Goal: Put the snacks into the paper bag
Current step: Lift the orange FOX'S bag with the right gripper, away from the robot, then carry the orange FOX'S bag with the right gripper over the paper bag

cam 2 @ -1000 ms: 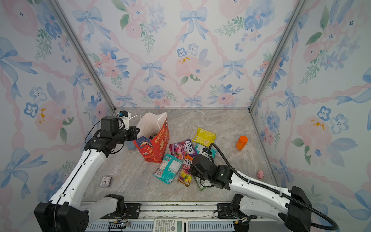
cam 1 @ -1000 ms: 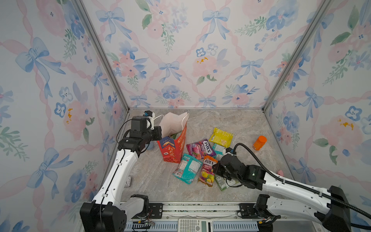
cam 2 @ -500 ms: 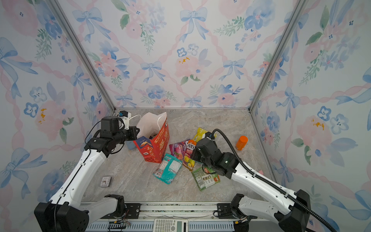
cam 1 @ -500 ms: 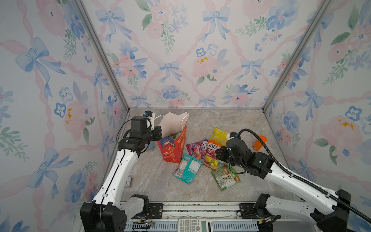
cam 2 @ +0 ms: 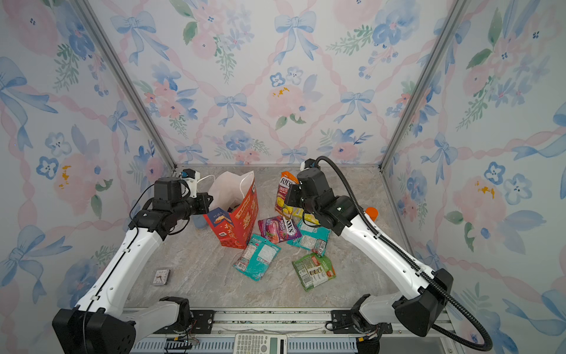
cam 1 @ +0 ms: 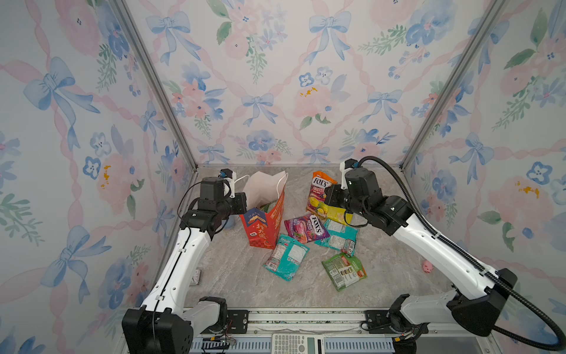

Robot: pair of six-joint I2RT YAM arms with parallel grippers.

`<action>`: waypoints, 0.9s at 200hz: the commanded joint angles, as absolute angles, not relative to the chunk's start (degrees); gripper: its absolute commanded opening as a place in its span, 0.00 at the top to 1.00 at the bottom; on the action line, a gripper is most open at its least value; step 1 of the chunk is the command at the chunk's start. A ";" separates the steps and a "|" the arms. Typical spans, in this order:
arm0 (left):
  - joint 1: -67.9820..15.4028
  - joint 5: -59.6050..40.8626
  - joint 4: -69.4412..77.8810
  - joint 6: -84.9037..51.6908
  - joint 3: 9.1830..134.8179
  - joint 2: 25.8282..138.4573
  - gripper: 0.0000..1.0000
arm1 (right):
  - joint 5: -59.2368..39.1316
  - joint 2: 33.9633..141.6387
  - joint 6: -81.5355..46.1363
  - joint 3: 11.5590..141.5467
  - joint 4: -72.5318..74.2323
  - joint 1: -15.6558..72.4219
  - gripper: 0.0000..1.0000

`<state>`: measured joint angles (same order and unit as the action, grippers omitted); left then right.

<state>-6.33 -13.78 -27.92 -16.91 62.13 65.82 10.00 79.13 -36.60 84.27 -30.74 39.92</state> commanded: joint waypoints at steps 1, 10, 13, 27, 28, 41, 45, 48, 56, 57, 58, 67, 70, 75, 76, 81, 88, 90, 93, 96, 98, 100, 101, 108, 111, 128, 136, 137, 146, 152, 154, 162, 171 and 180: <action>-6.56 -13.10 -28.84 -16.48 60.78 64.97 1.00 | 9.33 81.74 -30.60 90.78 -29.59 38.82 1.00; -6.56 -13.17 -28.83 -16.44 60.72 64.96 1.00 | 9.40 83.00 -29.54 93.00 -29.98 38.64 1.00; -6.59 -13.18 -28.87 -16.44 60.69 64.89 1.00 | 9.33 83.31 -29.25 93.70 -30.06 38.56 1.00; -6.58 -13.36 -28.88 -16.44 60.57 64.86 1.00 | 9.30 84.81 -27.86 96.65 -30.06 38.33 1.00; -6.59 -13.40 -28.90 -16.44 60.61 64.86 1.00 | 9.31 84.90 -27.77 96.84 -30.01 38.24 1.00; -6.59 -13.45 -28.91 -16.44 60.73 64.77 1.00 | 9.56 86.22 -26.43 99.76 -30.06 38.13 1.00; -6.58 -13.54 -28.86 -16.46 60.67 64.77 1.00 | 9.71 86.62 -26.10 100.56 -30.04 38.12 1.00; -6.66 -13.61 -28.85 -16.44 60.71 64.78 1.00 | 9.75 86.90 -25.88 101.15 -30.01 38.11 1.00; -6.68 -13.65 -28.86 -16.44 60.69 64.60 1.00 | 10.06 87.60 -25.18 102.73 -29.80 38.07 1.00; -6.68 -13.68 -28.85 -16.48 60.67 64.64 1.00 | 10.08 87.79 -25.11 103.00 -29.80 38.06 1.00; -6.68 -13.65 -28.84 -16.46 60.70 64.67 1.00 | 10.09 87.89 -25.04 103.18 -29.80 38.06 1.00; -6.68 -13.54 -28.87 -16.44 60.68 64.64 1.00 | 10.12 88.85 -24.45 104.79 -29.58 38.06 1.00; -6.68 -13.57 -28.88 -16.44 60.65 64.55 1.00 | 10.19 89.21 -24.24 105.34 -29.55 38.06 1.00; -6.70 -13.58 -28.86 -16.44 60.61 64.57 1.00 | 10.27 89.80 -23.93 106.32 -29.53 38.05 1.00; -6.69 -13.56 -28.84 -16.44 60.58 64.58 1.00 | 10.27 89.90 -23.92 106.55 -29.53 38.05 1.00; -6.75 -13.62 -28.85 -16.50 60.62 64.51 1.00 | 10.28 90.58 -23.67 107.50 -29.52 38.06 1.00; -6.74 -13.62 -28.89 -16.57 60.58 64.42 1.00 | 10.22 91.51 -23.32 109.10 -29.36 38.03 1.00; -6.74 -13.62 -28.91 -16.53 60.61 64.40 1.00 | 10.18 91.74 -23.23 109.54 -29.40 38.03 1.00; -6.76 -13.60 -28.89 -16.54 60.57 64.40 1.00 | 10.23 92.16 -23.05 110.20 -29.44 38.05 1.00; -6.77 -13.61 -28.85 -16.54 60.57 64.42 1.00 | 10.27 92.58 -22.85 110.94 -29.38 38.06 1.00; -6.77 -13.62 -28.90 -16.53 60.63 64.36 1.00 | 10.23 92.91 -22.79 111.30 -29.43 38.06 1.00; -6.75 -13.69 -28.91 -16.59 60.55 64.32 1.00 | 10.27 93.08 -22.68 111.80 -29.44 38.06 1.00; -6.76 -13.66 -28.91 -16.56 60.55 64.28 1.00 | 10.28 93.25 -22.59 112.02 -29.40 38.06 1.00; -6.73 -13.63 -28.90 -16.52 60.54 64.29 1.00 | 10.41 94.29 -22.29 113.67 -29.44 38.06 1.00; -6.76 -13.63 -28.86 -16.59 60.56 64.20 1.00 | 10.50 94.46 -22.06 114.38 -29.42 38.08 1.00; -6.72 -13.62 -28.90 -16.61 60.29 63.90 1.00 | 11.03 97.66 -21.29 117.76 -29.40 38.22 1.00; -6.77 -13.61 -28.91 -16.61 60.20 63.83 1.00 | 11.00 98.76 -21.11 119.67 -29.48 38.22 1.00; -6.81 -13.57 -28.87 -16.61 60.20 63.82 1.00 | 10.99 98.95 -21.01 119.91 -29.51 38.27 1.00; -6.77 -13.66 -28.83 -16.52 60.09 63.79 1.00 | 11.16 100.17 -20.75 121.77 -29.50 38.40 1.00; -6.83 -13.63 -28.89 -16.53 60.04 63.72 1.00 | 11.24 101.10 -20.60 123.07 -29.38 38.61 1.00; -6.85 -13.69 -28.87 -16.52 60.03 63.72 1.00 | 11.20 101.26 -20.58 123.47 -29.43 38.70 1.00; -6.78 -13.70 -28.83 -16.52 60.02 63.57 1.00 | 11.15 102.57 -20.37 125.23 -29.53 38.98 1.00; -6.84 -13.64 -28.89 -16.44 59.87 63.49 1.00 | 11.16 103.98 -20.01 127.48 -29.67 39.44 1.00; -6.85 -13.61 -28.92 -16.45 59.94 63.46 1.00 | 11.40 105.46 -19.50 129.91 -30.19 40.01 1.00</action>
<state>-6.39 -13.78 -27.90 -16.91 61.23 64.53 10.33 103.28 -21.71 123.61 -31.33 38.89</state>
